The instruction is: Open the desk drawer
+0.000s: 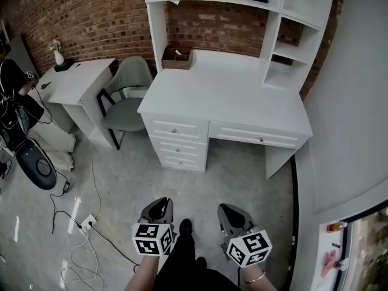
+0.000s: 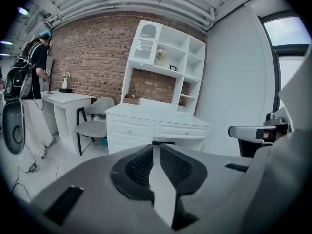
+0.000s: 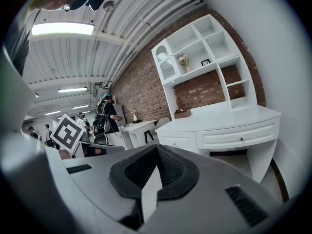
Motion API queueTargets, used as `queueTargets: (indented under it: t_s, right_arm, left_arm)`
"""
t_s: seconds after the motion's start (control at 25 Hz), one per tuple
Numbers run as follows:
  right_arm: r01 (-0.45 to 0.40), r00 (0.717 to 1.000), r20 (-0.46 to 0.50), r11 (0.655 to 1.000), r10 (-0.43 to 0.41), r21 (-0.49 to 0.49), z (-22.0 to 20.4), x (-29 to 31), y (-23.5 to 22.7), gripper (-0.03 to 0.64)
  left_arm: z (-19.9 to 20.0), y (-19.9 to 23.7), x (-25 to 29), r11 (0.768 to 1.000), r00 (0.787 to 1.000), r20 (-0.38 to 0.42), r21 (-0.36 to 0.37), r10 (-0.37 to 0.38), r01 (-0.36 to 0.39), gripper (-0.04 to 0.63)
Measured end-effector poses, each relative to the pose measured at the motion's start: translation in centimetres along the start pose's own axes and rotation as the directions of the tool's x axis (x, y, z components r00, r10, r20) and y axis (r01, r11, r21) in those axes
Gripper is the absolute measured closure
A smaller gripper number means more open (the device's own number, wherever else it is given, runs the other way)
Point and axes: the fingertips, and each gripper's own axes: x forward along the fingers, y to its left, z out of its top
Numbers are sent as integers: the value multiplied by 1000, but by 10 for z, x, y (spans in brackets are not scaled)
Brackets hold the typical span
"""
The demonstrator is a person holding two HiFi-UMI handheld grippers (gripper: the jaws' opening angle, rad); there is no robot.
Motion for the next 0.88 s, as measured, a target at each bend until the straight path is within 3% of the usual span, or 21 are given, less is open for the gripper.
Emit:
queueTargets:
  t_s: [0.52,0.88]
  right_arm:
    - [3,994,-109,1000,-1,17,7,145,-37,612]
    - [2,986,-165,1000,3,28,-8,229,-63,612]
  left_arm:
    - [27,94,133,1000,996,-94,-21,2,-4,508]
    - [10,139,224,1000,984,-176,-12,-23,21,474]
